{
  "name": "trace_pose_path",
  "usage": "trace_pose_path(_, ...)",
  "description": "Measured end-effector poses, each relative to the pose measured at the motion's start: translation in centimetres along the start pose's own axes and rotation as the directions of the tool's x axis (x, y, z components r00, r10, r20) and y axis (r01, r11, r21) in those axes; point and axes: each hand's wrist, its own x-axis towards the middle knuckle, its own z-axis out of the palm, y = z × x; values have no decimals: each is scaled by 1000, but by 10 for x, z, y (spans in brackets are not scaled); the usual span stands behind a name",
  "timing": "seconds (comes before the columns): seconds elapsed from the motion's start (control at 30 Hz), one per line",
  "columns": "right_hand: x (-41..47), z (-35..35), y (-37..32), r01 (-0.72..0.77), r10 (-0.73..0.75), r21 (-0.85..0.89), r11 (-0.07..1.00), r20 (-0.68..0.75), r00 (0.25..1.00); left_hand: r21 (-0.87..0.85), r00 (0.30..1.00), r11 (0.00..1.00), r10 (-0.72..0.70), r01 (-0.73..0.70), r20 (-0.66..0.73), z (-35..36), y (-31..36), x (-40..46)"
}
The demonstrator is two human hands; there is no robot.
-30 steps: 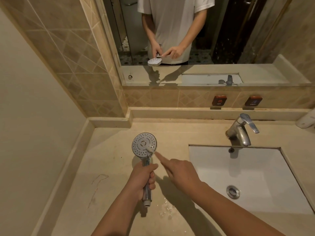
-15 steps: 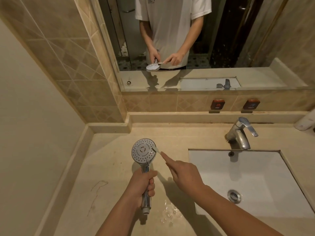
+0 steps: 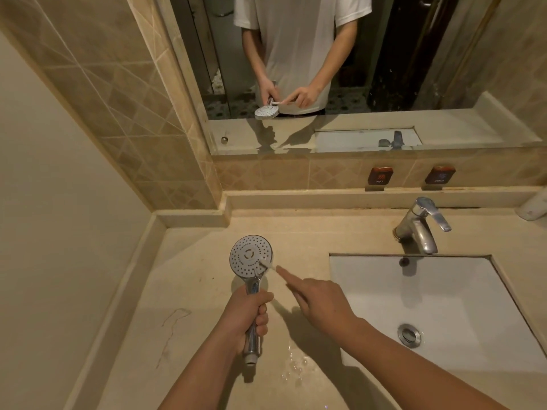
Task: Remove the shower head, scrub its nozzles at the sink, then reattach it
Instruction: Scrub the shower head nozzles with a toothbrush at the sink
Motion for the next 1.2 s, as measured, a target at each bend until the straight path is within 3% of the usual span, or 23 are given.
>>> trace_pose_path(0.13, 1, -4, 5, -122, 123, 46, 991, -33, 992, 33, 1000, 999, -13, 12, 15, 2, -9, 1)
trace_pose_path(0.37, -29, 18, 5, -55, 45, 70, 996, 133, 990, 149, 997, 986, -78, 75, 12, -6, -50, 1)
trace_pose_path(0.6, -35, 27, 8, -173, 165, 117, 978, 76, 983, 154, 993, 983, -105, 96, 57, -16, -64, 5)
trace_pose_path(0.77, -35, 31, -4, -61, 49, 86, 994, 130, 990, 92, 995, 992, -91, 86, 47, -16, -60, 7)
trace_pose_path(0.9, -18, 22, 8, -188, 188, 113, 976, 6, 982, 80, 996, 994, -73, 69, 54, -15, -52, 6)
trace_pose_path(0.97, -15, 19, 3, -125, 122, 105, 987, 40, 992, 72, 997, 995, -71, 68, 43, -12, -48, 5)
trace_pose_path(1.03, -17, 18, -5, -58, 49, 104, 993, 87, 995, 85, 998, 995, -62, 59, 33, -11, -45, 3)
trace_pose_path(1.13, -9, 14, 4, -164, 163, 108, 981, 18, 986, 122, 999, 992, -47, 44, 26, -10, -42, 0)
trace_pose_path(1.2, -7, 13, 2, -97, 94, 62, 993, 47, 994, 208, 1000, 978, -5, 5, -4, -8, -42, -3)
